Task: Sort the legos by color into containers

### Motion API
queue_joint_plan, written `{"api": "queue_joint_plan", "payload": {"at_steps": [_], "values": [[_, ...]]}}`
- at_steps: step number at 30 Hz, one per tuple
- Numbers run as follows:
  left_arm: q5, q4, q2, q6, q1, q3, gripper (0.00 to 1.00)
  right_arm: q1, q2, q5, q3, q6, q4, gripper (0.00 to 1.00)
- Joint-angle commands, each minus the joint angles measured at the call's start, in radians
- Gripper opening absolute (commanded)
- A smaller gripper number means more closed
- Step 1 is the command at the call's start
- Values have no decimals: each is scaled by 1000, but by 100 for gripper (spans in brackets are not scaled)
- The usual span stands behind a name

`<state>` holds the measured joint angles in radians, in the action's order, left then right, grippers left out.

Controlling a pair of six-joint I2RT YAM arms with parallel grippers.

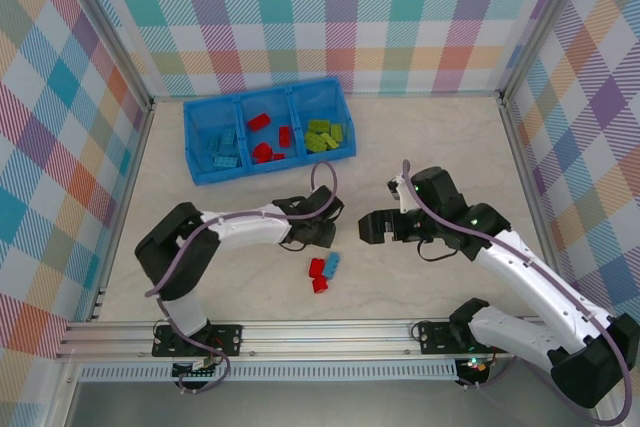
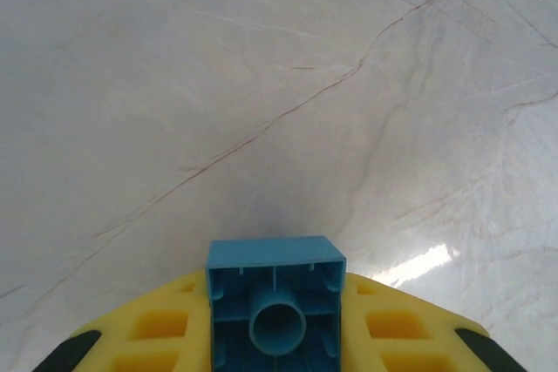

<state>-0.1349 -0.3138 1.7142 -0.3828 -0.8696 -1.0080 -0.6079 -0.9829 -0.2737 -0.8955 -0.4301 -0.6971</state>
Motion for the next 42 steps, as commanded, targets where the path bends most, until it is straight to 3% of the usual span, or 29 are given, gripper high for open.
{"api": "queue_joint_plan", "payload": {"at_steps": [1,5,10,15,22,25,26,30,35,38,42], "values": [[-83,-5,-181,20,43,26,20,-1,-54,-134,1,28,-6,100],[-134,-8,-371,40,165,31,21,-6,-92,-161,-7,25,-2,100],[-195,-26,-425,35,454,-21,22,-6,-37,-161,37,-20,101,100],[-184,13,-268,3,690,-125,23,-6,-20,-141,48,-31,101,100],[-38,-8,104,-55,842,-400,28,-6,28,-128,50,-46,67,100],[10,-15,177,-53,860,-473,49,-6,67,-116,62,-68,64,100],[17,-14,181,-51,859,-483,51,-6,79,-117,69,-76,67,100],[59,-24,129,-52,859,-484,56,-5,110,-110,96,-101,83,100],[178,-21,-61,-93,823,-353,55,-5,94,-92,105,-104,104,100],[226,-27,-211,-101,725,-240,54,-4,91,-11,109,-113,115,100],[184,-91,-372,-64,492,-135,54,-2,107,94,116,-115,116,100]]}}
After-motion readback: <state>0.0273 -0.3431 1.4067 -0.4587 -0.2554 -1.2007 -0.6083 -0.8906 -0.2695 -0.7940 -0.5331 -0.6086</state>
